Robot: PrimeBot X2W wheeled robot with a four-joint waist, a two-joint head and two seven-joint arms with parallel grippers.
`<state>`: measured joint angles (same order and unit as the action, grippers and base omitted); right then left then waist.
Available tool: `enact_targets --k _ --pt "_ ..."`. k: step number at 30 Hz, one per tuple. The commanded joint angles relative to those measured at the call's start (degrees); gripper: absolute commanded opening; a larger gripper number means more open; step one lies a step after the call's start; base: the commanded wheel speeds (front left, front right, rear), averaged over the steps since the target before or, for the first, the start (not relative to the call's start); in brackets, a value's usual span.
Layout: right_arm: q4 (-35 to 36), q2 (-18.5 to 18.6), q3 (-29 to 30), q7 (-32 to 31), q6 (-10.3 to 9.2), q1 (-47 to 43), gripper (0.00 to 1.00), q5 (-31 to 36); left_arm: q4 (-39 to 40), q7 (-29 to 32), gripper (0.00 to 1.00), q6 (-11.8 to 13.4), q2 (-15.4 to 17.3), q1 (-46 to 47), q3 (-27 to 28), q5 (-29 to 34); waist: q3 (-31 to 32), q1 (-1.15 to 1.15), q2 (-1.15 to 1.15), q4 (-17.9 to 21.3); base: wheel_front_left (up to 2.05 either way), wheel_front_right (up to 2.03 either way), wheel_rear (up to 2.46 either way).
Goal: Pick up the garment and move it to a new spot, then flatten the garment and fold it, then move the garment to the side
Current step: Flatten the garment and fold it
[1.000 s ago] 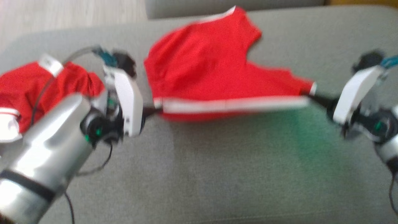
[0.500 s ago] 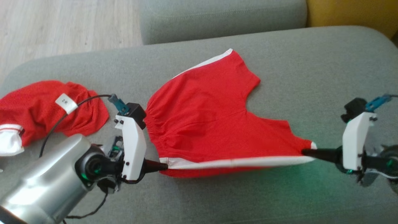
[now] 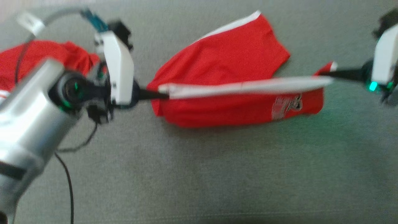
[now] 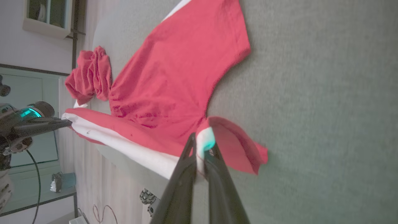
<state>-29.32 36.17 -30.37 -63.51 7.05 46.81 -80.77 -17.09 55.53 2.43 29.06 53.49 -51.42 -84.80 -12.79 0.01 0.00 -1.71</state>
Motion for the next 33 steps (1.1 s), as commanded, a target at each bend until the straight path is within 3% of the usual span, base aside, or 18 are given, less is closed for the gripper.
enact_targets --k 1,11,27,28,29,31,33 --pt "-0.7 0.2 1.6 -0.9 0.44 4.0 0.0 1.1 0.2 0.4 0.0 0.8 1.6 5.3 4.1 -0.5 -5.3 -0.01 0.0 -2.6 0.0 0.0 0.0" --pt "-12.7 -4.9 5.0 -4.0 0.44 21.9 0.0 7.9 -4.4 -0.3 0.0 3.2 -0.7 13.8 6.5 0.8 -14.5 -0.01 0.0 -6.8 0.0 0.0 0.0" --pt "-21.5 -10.1 9.2 -2.5 0.44 34.8 0.0 16.3 -9.1 -4.8 0.0 0.8 -3.4 16.8 8.6 1.6 -20.0 -0.01 0.0 -10.0 0.0 0.0 0.0" --pt "-21.8 -10.4 9.3 -2.1 0.44 34.9 0.07 16.8 -9.4 -5.0 0.0 0.7 -3.6 16.9 8.5 1.8 -20.1 -0.01 0.0 -10.0 0.0 0.0 0.0" --pt "-21.8 -10.4 9.3 -2.1 0.44 34.9 0.07 16.8 -9.4 -5.0 0.0 0.7 -3.6 16.9 8.5 1.8 -20.1 -0.01 0.0 -10.0 0.0 0.0 0.0" --pt "-22.2 -10.9 9.7 -0.6 0.44 34.8 1.0 17.7 -10.1 -5.5 0.96 0.4 -4.0 17.1 8.4 2.1 -20.4 -0.01 0.0 -10.0 0.0 0.0 0.0" --pt "-22.9 -11.6 10.3 0.8 0.44 34.6 1.0 18.3 -10.8 -6.1 1.0 0.1 -4.2 17.2 8.3 2.6 -20.3 -0.01 0.0 -10.0 0.0 0.0 0.0"
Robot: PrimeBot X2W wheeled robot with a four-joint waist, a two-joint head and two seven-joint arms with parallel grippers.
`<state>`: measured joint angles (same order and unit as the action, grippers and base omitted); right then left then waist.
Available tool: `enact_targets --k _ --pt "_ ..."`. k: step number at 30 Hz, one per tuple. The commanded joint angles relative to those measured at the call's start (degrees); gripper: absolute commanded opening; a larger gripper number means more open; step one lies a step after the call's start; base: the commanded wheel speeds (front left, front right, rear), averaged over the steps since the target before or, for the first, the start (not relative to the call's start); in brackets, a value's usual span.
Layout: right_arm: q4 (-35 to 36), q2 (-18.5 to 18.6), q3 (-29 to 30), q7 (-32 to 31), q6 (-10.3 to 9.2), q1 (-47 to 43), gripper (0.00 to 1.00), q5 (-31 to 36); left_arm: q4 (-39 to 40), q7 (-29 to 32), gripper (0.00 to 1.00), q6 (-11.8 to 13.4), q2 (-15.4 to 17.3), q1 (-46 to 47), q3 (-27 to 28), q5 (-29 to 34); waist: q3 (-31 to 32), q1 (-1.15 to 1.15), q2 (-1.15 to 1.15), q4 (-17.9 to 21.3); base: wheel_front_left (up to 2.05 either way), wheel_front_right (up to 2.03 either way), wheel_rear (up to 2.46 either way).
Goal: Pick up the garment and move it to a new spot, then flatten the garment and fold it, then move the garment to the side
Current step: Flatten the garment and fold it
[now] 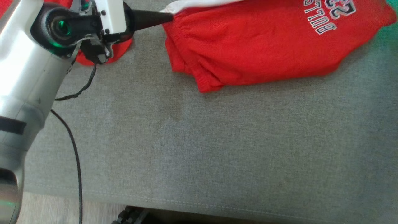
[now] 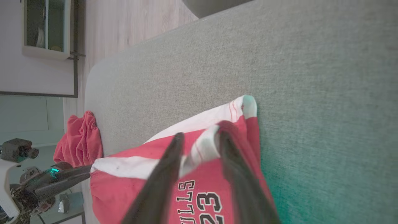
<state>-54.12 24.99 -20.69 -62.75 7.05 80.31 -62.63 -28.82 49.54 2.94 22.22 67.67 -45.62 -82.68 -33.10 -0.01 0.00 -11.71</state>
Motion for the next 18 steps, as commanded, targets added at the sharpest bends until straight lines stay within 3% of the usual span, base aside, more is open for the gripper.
enact_targets --k 1,8,12,16,18 --pt "1.8 -0.6 0.8 0.7 0.44 0.9 1.0 0.5 0.6 -0.7 1.0 -0.5 2.5 3.1 2.5 0.7 0.3 0.01 0.0 0.1 0.0 0.0 0.0" --pt "4.1 -1.8 3.0 6.0 0.44 -3.5 1.0 -0.6 -0.9 -4.3 1.0 -4.3 3.1 2.5 1.8 3.4 5.3 0.01 0.0 0.7 0.0 0.0 0.0" --pt "10.3 -1.5 3.9 12.0 0.44 -8.6 1.0 -2.1 -0.1 -11.2 1.0 -6.9 4.2 1.2 1.2 7.9 9.0 0.01 0.0 1.0 0.0 0.0 0.0" --pt "22.5 2.3 1.5 31.8 0.44 -16.3 1.0 3.2 1.8 -25.3 1.0 -7.7 4.5 -1.5 2.0 14.4 12.3 0.01 0.0 1.4 0.0 0.0 0.0" --pt "24.4 3.4 0.6 43.3 0.44 -20.4 1.0 6.7 2.6 -34.0 1.0 -6.2 4.6 -3.8 2.4 18.6 14.1 0.01 0.0 1.6 0.0 0.0 0.0"
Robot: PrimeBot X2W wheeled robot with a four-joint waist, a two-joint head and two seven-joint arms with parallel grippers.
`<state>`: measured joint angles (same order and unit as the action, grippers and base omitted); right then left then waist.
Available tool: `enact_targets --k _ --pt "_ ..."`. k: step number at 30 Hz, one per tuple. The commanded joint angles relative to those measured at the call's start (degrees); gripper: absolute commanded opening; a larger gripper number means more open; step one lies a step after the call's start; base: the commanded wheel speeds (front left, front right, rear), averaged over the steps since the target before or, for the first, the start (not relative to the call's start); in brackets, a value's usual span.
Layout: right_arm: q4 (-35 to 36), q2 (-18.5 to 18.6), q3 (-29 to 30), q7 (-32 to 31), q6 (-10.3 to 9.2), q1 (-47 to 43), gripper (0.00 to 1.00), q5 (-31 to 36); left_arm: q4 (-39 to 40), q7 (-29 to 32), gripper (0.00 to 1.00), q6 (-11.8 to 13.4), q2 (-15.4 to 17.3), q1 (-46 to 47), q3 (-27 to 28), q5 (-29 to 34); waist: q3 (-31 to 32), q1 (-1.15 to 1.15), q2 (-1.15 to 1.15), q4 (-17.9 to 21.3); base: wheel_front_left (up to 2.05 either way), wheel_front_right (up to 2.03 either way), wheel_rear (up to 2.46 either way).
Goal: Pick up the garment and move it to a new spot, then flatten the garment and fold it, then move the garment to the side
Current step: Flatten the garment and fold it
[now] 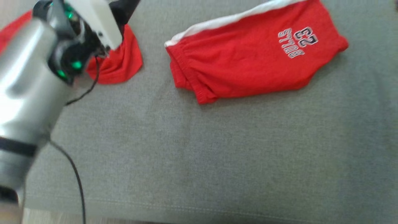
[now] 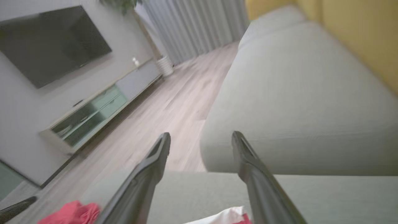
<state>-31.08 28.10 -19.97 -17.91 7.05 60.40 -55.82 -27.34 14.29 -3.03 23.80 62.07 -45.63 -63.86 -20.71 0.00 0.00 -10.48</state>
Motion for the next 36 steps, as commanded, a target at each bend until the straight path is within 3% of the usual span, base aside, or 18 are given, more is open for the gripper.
enact_targets --k 1,7,13,14,17,22,28,36 --pt "1.4 0.6 -0.4 3.0 0.44 -2.6 1.0 0.9 1.4 -3.3 1.0 1.3 2.9 0.4 2.6 2.0 2.6 0.0 0.0 0.3 0.0 0.0 0.0" --pt "-3.0 0.9 -2.1 19.1 0.44 -12.3 1.0 4.9 5.5 -25.4 1.0 11.1 1.3 -9.4 3.3 11.8 6.8 0.0 0.0 -0.7 0.0 0.0 0.0" --pt "-10.2 0.7 -5.1 22.2 0.44 -14.6 1.0 5.4 15.6 -29.2 1.0 20.3 -0.8 -19.8 4.9 21.1 7.1 0.0 0.0 -3.2 0.0 0.0 0.0" --pt "-13.0 1.2 -6.3 21.5 0.44 -13.7 1.0 5.5 20.7 -29.2 1.0 22.8 -2.3 -23.8 7.1 26.2 6.5 0.0 0.0 -4.6 0.0 0.0 0.0" --pt "-17.6 2.5 -7.8 19.5 0.44 -11.7 1.0 5.6 26.1 -29.3 1.0 24.5 -5.6 -30.6 9.3 32.6 5.2 0.0 0.0 -7.4 0.0 0.0 0.0" --pt "-23.6 4.2 -9.2 16.4 0.44 -8.8 1.0 5.4 28.4 -29.3 1.0 23.6 -10.2 -37.9 11.3 38.4 3.7 0.0 0.0 -11.5 0.0 0.0 0.0" --pt "-30.8 6.2 -11.1 9.3 0.44 -6.1 1.0 4.5 28.1 -29.3 1.0 19.2 -16.6 -43.5 15.1 42.6 1.8 0.0 0.0 -16.0 0.0 0.0 0.0" --pt "-37.3 5.1 -12.6 -4.7 0.44 -4.4 1.0 1.8 27.5 -29.3 1.0 14.3 -20.2 -46.4 20.0 46.0 0.3 0.0 0.0 -17.6 0.0 0.0 0.0"
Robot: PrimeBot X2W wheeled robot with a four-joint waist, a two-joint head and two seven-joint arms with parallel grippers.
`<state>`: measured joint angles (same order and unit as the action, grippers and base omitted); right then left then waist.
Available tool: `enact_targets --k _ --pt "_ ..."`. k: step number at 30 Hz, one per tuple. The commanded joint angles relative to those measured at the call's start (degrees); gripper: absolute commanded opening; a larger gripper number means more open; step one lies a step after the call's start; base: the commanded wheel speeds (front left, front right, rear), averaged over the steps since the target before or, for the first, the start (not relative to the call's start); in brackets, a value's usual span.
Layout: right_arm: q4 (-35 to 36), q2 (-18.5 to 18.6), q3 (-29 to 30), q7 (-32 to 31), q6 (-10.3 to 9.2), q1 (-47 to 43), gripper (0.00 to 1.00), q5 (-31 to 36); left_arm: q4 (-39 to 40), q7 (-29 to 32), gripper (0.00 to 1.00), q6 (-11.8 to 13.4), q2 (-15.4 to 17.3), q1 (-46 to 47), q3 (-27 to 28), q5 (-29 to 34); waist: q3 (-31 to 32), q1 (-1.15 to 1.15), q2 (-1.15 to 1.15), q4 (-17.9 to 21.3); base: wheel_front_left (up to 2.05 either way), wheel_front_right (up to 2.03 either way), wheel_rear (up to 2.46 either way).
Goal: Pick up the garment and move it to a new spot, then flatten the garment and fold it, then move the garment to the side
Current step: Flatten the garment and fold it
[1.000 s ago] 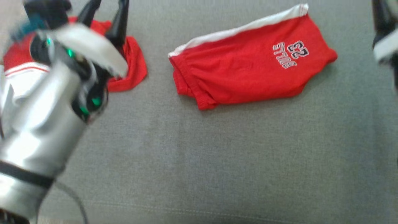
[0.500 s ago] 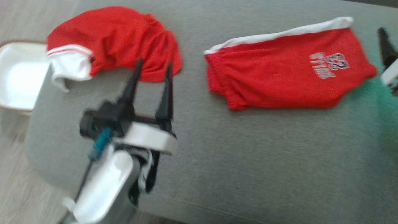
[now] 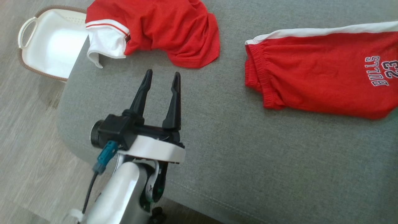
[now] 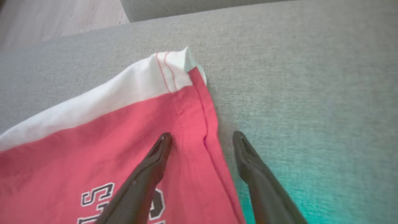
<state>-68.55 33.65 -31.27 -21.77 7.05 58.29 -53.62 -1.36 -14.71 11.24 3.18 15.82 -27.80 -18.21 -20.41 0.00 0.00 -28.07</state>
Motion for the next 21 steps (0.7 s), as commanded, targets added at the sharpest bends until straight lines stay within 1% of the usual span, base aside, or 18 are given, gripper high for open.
enact_targets --k 1,5,6,7,8,10,15,18,21 --pt "0.3 -0.9 -1.7 -3.2 0.44 -2.5 1.0 -0.9 1.4 -0.3 1.0 -0.4 0.2 -0.4 2.7 0.5 0.0 0.0 0.0 0.1 0.0 0.0 0.0" --pt "0.9 -2.3 -2.3 -12.3 0.44 -3.5 1.0 -3.8 0.5 -0.3 1.0 -1.5 -0.2 -1.0 4.0 1.4 0.1 0.0 0.0 0.7 0.0 0.0 0.0" --pt "1.6 -2.6 -2.4 -13.6 0.44 -3.7 0.68 -4.4 0.4 -0.3 1.0 -1.6 -0.2 -1.0 4.2 1.6 0.2 0.0 0.0 0.8 0.0 0.0 0.0" --pt "2.5 -2.7 -2.5 -14.0 0.44 -3.9 0.39 -4.8 0.3 -0.3 1.0 -1.8 -0.2 -1.1 4.3 1.7 0.3 0.0 0.0 1.0 0.0 0.0 0.0" --pt "3.4 -2.8 -2.6 -13.6 0.44 -4.0 0.0 -5.2 0.3 -0.3 1.0 -1.9 -0.3 -1.1 4.4 1.7 0.4 0.0 0.0 1.3 0.0 0.0 0.0" --pt "4.9 -2.8 -2.8 -12.4 0.44 -4.5 0.0 -5.6 0.1 -0.3 1.0 -1.9 -0.3 -1.1 4.3 1.2 0.7 0.0 0.0 1.7 0.0 0.0 0.0" --pt "7.3 -2.4 -2.7 -5.4 0.44 -5.0 0.0 -6.2 -0.4 -0.3 1.0 -1.7 -0.3 -0.8 4.2 0.8 1.6 0.0 0.0 3.2 0.0 0.0 0.0" --pt "7.8 -2.5 -2.5 -3.6 0.44 -5.3 0.0 -7.5 -0.7 -0.3 1.0 -1.7 -0.3 -0.9 4.7 1.0 2.7 0.0 0.0 4.9 0.0 0.0 0.0" --pt "8.2 -1.9 -2.6 -2.3 0.44 -5.4 0.0 -8.3 -1.4 -0.3 1.0 -2.0 -0.3 -1.3 5.2 1.2 4.1 0.0 0.0 7.1 0.0 0.0 0.0"
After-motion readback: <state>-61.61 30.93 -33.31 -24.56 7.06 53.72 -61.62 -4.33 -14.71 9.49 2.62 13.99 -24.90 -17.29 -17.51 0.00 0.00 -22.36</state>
